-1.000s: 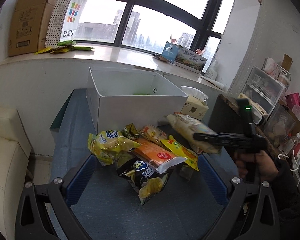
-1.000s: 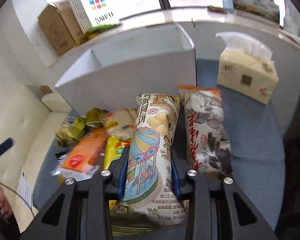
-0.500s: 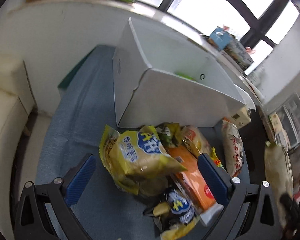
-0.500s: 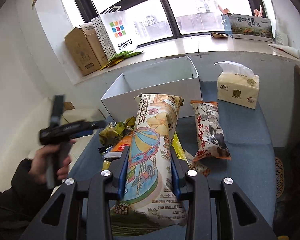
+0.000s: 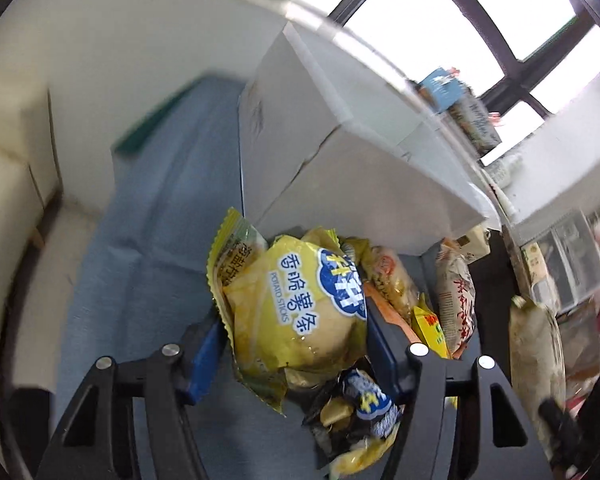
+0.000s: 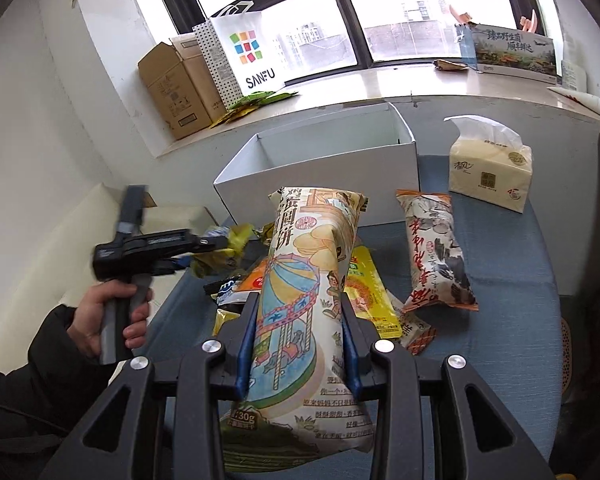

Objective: Organize snacks
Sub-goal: 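Grasp the yellow potato chip bag with the left gripper while the right lifts the pastry bag, then lower both held bags into the white box and open both grippers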

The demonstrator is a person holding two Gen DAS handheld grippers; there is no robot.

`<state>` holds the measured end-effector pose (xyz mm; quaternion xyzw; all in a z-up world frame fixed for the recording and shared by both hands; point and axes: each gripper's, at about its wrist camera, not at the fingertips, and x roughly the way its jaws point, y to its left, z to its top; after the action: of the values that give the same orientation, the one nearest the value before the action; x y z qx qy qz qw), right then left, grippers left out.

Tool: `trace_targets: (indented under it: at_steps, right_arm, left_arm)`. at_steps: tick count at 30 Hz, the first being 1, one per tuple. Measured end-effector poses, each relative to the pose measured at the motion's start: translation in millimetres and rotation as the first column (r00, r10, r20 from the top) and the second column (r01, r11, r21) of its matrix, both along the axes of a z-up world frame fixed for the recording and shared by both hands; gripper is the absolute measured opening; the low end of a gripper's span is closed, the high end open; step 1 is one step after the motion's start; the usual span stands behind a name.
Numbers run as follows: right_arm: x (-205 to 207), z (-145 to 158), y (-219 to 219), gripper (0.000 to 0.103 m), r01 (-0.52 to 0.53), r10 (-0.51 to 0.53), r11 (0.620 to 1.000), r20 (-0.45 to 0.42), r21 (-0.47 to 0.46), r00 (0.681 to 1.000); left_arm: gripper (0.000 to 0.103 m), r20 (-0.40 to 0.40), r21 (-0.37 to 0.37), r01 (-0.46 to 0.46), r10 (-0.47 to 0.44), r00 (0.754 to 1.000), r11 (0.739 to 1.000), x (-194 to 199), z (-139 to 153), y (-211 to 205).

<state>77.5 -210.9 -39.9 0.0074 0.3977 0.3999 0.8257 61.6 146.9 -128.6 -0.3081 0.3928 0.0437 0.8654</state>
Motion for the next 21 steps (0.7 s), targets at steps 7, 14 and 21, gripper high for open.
trace_targets:
  at_steps: [7,14,21]
  right_arm:
    - [8,-1,15,0.039,-0.003,0.003,0.999,-0.002,0.036,1.0]
    - [51,29,49,0.039,0.002,-0.007,0.997,0.07,0.072,0.998]
    - [129,51,94,0.039,-0.01,0.007,0.995,0.035,0.099,0.999]
  left_arm:
    - [0.066,0.169,0.105,0.011,-0.028,0.985,0.994,-29,64,-5]
    - [0.066,0.279,0.125,0.031,-0.065,0.958,0.992,1,117,1]
    - [0.066,0.281,0.147,0.05,-0.09,0.955,0.988,67,140,7]
